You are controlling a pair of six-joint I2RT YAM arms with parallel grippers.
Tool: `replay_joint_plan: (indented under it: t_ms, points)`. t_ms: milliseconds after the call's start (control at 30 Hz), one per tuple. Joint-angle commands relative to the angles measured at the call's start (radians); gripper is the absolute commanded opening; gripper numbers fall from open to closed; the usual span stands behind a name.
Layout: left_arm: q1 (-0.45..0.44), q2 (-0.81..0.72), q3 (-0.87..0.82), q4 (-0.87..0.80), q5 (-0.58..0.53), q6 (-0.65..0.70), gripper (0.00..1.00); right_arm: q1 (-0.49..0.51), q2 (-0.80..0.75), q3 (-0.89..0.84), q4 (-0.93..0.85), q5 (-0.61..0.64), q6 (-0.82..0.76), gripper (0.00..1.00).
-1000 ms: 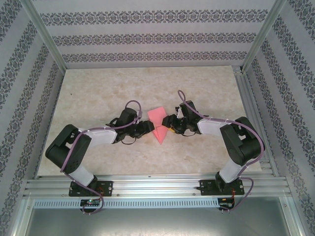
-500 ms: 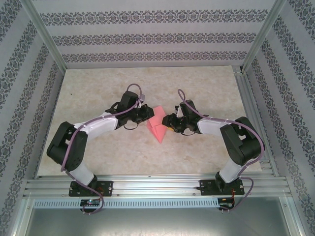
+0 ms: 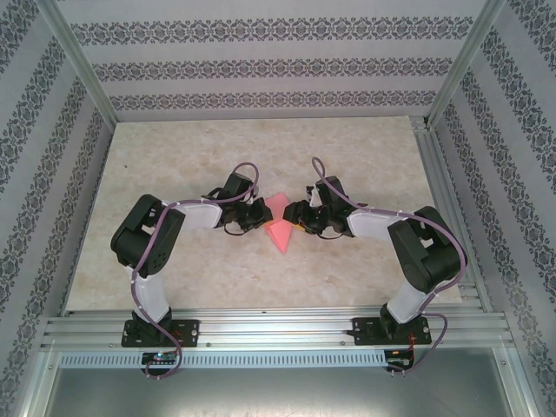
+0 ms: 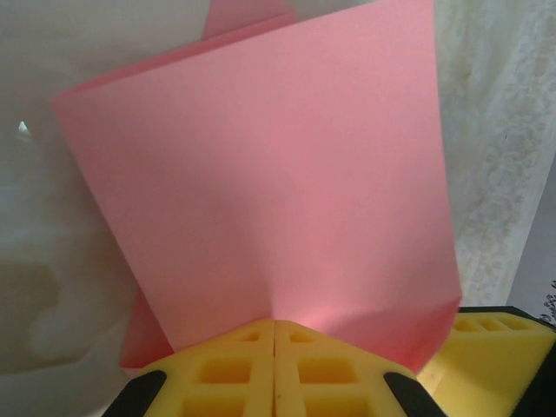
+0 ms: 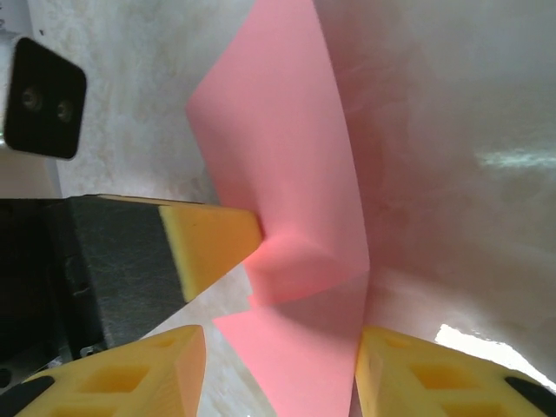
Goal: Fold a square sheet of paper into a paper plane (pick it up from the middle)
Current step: Fold the wing for the fifth time at the center of the table.
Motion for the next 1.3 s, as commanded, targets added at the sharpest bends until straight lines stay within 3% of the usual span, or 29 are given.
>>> replay_joint_plan:
  t_ms: [0, 367, 467, 733, 1067, 1200, 1267]
  points:
    - [0.026, 0.002, -0.008, 0.017, -0.010, 0.004, 0.09, 0.019, 0.002, -0.004, 0.078, -0.026, -0.005, 0.49]
    - [0.039, -0.021, 0.012, 0.001, 0.004, 0.014, 0.12, 0.074, -0.009, -0.027, 0.048, 0.028, -0.083, 0.41]
    - [0.040, -0.021, -0.003, 0.023, 0.011, 0.000, 0.11, 0.091, 0.002, -0.015, 0.027, 0.040, -0.118, 0.28]
    - [0.053, -0.057, 0.001, 0.008, 0.007, -0.005, 0.17, 0.132, 0.030, 0.019, -0.038, 0.132, -0.199, 0.15]
    - [0.082, -0.177, 0.011, -0.047, 0.041, -0.025, 0.55, 0.147, 0.045, 0.022, -0.041, 0.194, -0.240, 0.06]
    - [0.081, -0.182, 0.011, -0.036, 0.104, -0.101, 0.66, 0.162, 0.041, 0.016, -0.018, 0.222, -0.271, 0.05]
    - [0.079, -0.179, 0.013, -0.054, 0.111, -0.139, 0.66, 0.178, 0.037, 0.027, -0.038, 0.257, -0.300, 0.05]
